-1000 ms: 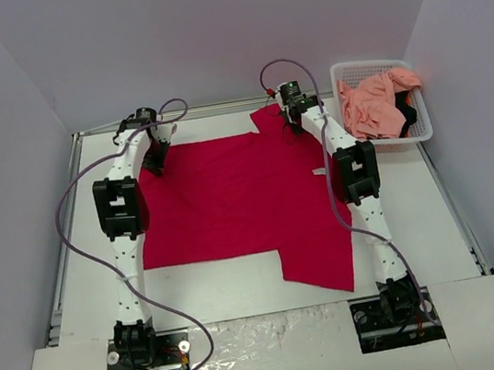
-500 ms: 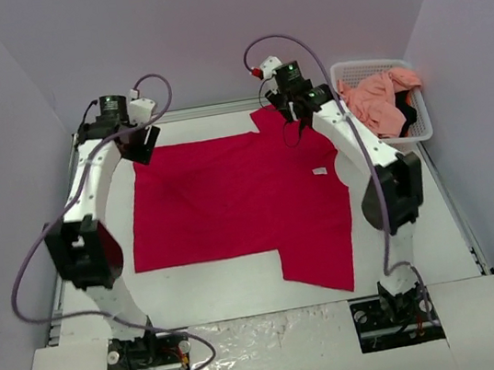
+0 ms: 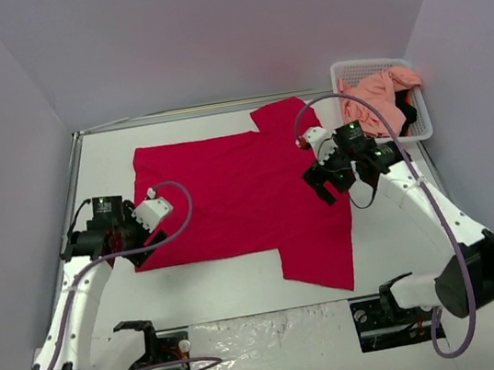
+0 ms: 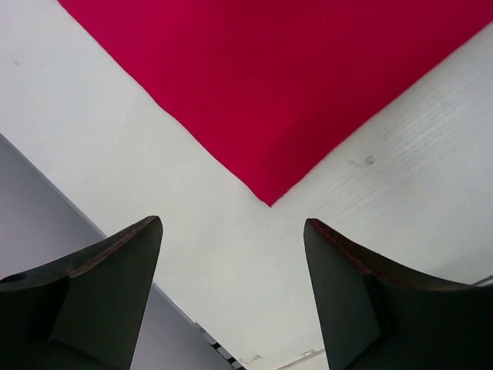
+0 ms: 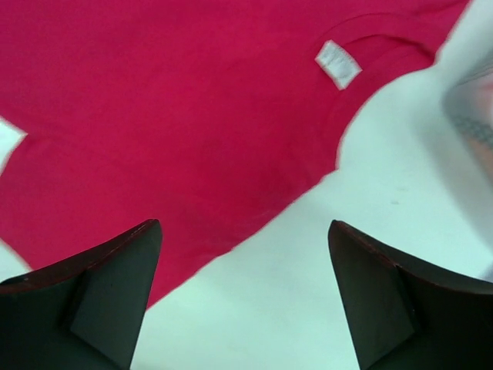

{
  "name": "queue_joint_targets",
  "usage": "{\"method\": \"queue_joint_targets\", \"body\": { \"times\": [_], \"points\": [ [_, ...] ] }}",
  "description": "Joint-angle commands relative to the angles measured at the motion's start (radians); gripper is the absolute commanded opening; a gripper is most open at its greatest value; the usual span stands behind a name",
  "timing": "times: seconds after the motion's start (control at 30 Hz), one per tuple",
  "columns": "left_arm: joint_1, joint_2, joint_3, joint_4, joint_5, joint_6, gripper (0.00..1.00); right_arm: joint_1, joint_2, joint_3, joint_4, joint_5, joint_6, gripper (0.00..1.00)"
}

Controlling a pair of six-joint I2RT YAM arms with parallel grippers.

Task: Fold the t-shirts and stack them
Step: Flatten out the tshirt, then grap the side of the flattened tshirt closest away from the robot with both arms

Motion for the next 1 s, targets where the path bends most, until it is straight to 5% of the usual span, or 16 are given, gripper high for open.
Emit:
{"method": "queue_joint_targets", "body": {
  "times": [0.0,0.27,0.97],
  "points": [
    [-0.001,-0.116,-0.056,-0.040,0.071,0.102,0.73,-0.113,-0.130,-0.063,-0.015,-0.293,-0.010,0.86],
    [-0.001,-0.203,-0.188,-0.083,0.082,0.196,0.74,-0.337,-0.352,-0.195,0.024,-0.614,-0.042,0.97],
    [0.006,0.009,-0.447,0.413,-0.205,0.340,0.69,-0.432,-0.357,-0.209,0.018,-0.613,-0.027,1.00]
  ]
}}
